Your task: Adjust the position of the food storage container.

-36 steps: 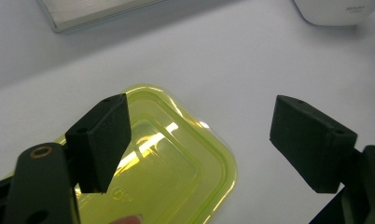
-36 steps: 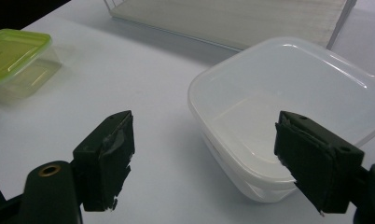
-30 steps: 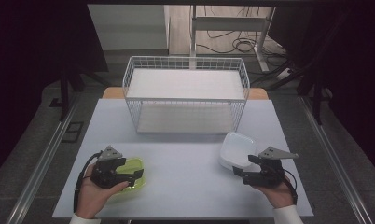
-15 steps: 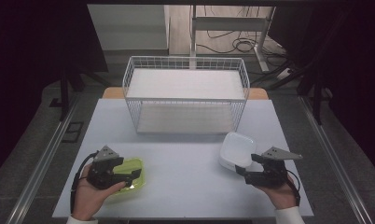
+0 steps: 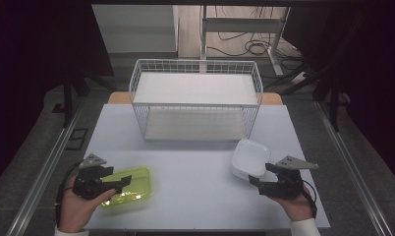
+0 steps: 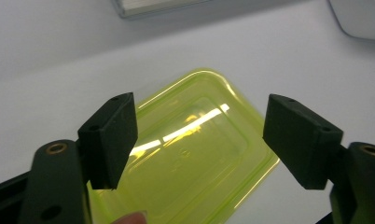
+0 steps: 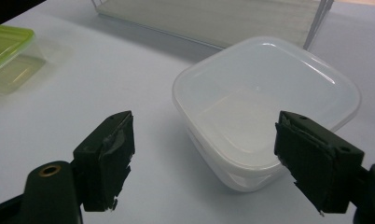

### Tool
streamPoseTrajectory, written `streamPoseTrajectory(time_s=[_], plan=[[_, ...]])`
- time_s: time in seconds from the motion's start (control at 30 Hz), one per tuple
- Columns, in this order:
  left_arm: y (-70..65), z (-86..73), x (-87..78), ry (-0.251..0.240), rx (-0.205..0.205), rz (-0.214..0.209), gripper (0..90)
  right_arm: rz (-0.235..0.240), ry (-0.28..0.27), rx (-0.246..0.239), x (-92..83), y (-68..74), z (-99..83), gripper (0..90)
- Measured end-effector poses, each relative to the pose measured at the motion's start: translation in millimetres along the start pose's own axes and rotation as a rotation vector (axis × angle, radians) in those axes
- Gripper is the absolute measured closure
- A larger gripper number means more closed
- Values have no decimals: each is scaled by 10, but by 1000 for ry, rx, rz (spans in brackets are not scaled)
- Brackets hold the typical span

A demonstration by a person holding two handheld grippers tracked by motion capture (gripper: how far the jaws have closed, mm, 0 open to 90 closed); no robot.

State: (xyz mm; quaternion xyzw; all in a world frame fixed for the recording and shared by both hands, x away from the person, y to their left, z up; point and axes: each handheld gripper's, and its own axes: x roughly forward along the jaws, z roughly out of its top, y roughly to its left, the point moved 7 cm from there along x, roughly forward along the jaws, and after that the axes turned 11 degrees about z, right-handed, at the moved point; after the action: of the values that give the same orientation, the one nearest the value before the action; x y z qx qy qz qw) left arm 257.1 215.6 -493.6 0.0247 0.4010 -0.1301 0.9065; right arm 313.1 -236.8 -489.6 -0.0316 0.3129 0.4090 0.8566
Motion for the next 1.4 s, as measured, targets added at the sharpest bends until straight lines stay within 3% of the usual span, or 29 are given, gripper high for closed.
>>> streamPoseTrajectory(time_s=[0.27,0.6,0.8,1.07,1.23,1.4], plan=[[246,-130,-14,59,-23,39,402,-13,16,1,10,9,-8,199],[495,-219,-61,81,-80,83,650,-27,16,3,3,-6,-5,199],[572,-297,-2,125,-88,107,778,-27,24,6,15,-8,-13,199],[710,-418,58,166,-125,124,853,-30,31,6,20,-7,-21,199],[797,-548,137,217,-146,143,875,-33,44,5,33,-6,-33,197],[802,-623,182,244,-157,117,886,-39,51,5,40,-9,-39,196]])
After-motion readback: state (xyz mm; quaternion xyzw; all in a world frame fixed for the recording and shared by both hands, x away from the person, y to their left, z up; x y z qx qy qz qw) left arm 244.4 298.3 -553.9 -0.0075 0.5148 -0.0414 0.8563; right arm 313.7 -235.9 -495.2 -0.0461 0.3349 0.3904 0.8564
